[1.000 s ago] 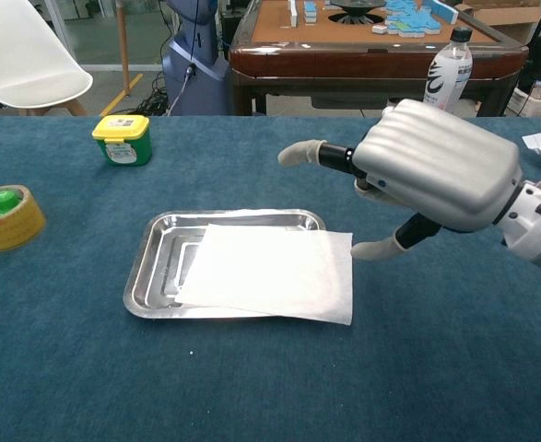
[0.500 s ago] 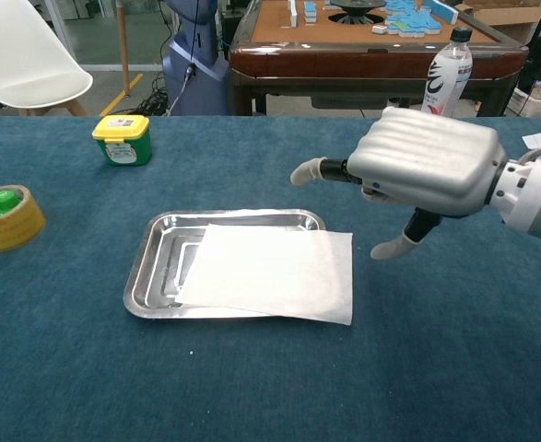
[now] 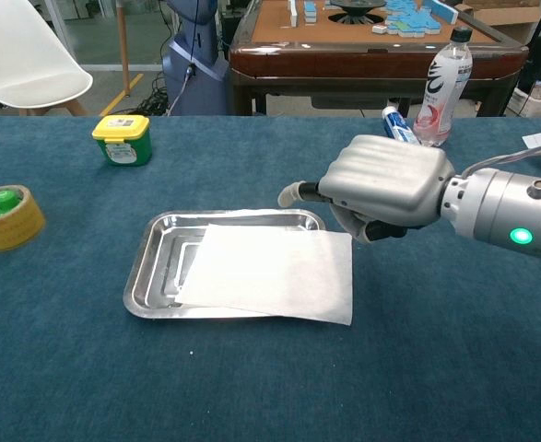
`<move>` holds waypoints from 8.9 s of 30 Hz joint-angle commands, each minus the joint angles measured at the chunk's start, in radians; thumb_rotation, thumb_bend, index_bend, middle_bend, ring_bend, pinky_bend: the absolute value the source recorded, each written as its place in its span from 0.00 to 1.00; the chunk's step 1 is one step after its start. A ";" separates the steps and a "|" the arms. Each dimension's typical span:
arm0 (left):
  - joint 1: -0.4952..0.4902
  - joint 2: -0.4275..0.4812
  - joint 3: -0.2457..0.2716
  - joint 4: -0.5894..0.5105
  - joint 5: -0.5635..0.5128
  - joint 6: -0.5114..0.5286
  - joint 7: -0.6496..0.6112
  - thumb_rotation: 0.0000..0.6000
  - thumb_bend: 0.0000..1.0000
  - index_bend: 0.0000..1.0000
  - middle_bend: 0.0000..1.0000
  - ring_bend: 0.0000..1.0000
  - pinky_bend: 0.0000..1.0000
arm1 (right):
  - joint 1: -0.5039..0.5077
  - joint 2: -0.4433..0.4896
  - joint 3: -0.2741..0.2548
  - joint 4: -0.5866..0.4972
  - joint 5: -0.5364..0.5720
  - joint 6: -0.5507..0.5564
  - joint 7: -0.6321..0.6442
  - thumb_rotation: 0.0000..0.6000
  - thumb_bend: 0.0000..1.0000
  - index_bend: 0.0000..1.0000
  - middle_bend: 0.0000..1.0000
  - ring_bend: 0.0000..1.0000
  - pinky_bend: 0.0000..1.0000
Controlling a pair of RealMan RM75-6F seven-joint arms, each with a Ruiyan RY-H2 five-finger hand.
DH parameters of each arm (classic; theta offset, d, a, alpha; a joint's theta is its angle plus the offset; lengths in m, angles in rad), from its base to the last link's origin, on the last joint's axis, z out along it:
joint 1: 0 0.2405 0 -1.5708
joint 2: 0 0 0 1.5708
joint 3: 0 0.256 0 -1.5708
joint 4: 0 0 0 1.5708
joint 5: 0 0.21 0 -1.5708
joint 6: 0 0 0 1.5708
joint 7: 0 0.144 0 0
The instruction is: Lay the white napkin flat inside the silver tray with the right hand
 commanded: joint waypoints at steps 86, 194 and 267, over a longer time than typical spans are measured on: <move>0.013 0.016 0.011 -0.013 0.012 0.019 -0.003 1.00 0.23 0.41 0.35 0.23 0.48 | 0.111 -0.208 0.007 0.104 0.287 -0.163 -0.147 1.00 1.00 0.28 1.00 0.92 1.00; 0.018 0.015 0.013 -0.014 0.014 0.022 0.002 1.00 0.23 0.41 0.35 0.23 0.48 | 0.056 -0.143 -0.023 0.105 0.231 -0.100 -0.065 1.00 1.00 0.28 1.00 0.92 1.00; 0.019 0.016 0.014 -0.015 0.015 0.023 0.000 1.00 0.23 0.41 0.35 0.23 0.48 | 0.050 -0.219 0.029 0.216 0.349 -0.099 -0.135 1.00 1.00 0.30 1.00 0.92 1.00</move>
